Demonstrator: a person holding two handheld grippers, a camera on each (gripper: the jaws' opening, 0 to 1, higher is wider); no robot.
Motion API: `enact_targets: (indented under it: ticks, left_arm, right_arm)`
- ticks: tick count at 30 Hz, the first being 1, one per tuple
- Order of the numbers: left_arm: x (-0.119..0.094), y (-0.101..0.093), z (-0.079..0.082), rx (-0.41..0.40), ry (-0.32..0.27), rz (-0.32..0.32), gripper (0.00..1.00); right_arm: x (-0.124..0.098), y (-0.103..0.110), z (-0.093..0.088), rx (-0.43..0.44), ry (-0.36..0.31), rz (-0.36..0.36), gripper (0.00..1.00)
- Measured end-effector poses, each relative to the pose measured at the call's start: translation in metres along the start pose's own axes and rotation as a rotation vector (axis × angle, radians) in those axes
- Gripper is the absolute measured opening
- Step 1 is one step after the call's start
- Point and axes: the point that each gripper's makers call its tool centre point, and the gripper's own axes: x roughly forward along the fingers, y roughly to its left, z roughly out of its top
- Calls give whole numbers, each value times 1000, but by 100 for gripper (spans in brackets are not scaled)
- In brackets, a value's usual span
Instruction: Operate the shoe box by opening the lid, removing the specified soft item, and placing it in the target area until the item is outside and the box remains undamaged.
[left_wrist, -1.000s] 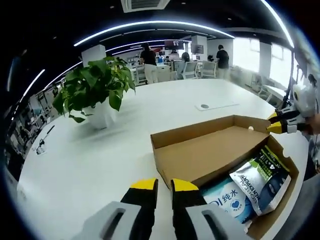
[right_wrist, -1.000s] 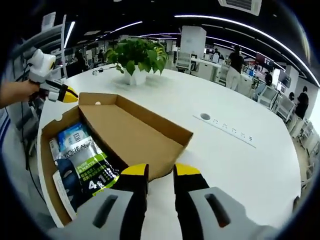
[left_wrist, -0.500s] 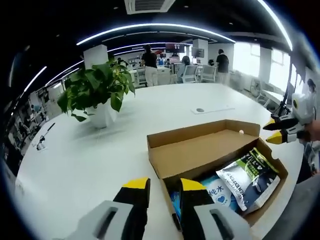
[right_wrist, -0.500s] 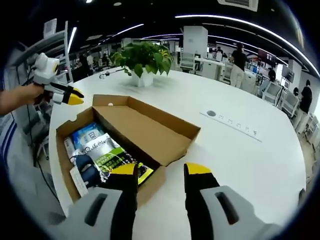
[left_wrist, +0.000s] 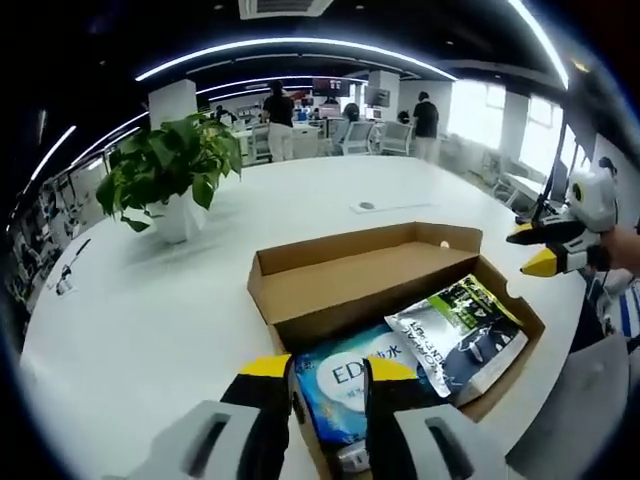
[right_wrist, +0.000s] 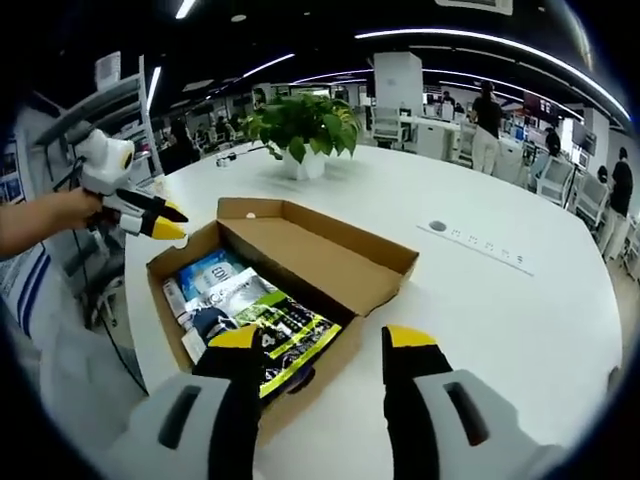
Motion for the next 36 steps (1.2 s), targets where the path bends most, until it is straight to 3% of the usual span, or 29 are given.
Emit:
enact_targets:
  ticks: [11, 28, 36]
  left_arm:
    - [9, -37, -25, 9, 75, -103, 28]
    - [25, -71, -47, -7, 160, -207, 27]
    - [31, -91, -54, -91, 202, -301, 25]
  right_arm:
    - [-10, 15, -8, -14, 9, 28, 51]
    - [-20, 35, -24, -44, 15, 61, 54]
    - [-22, 38, -24, -44, 0, 72, 54]
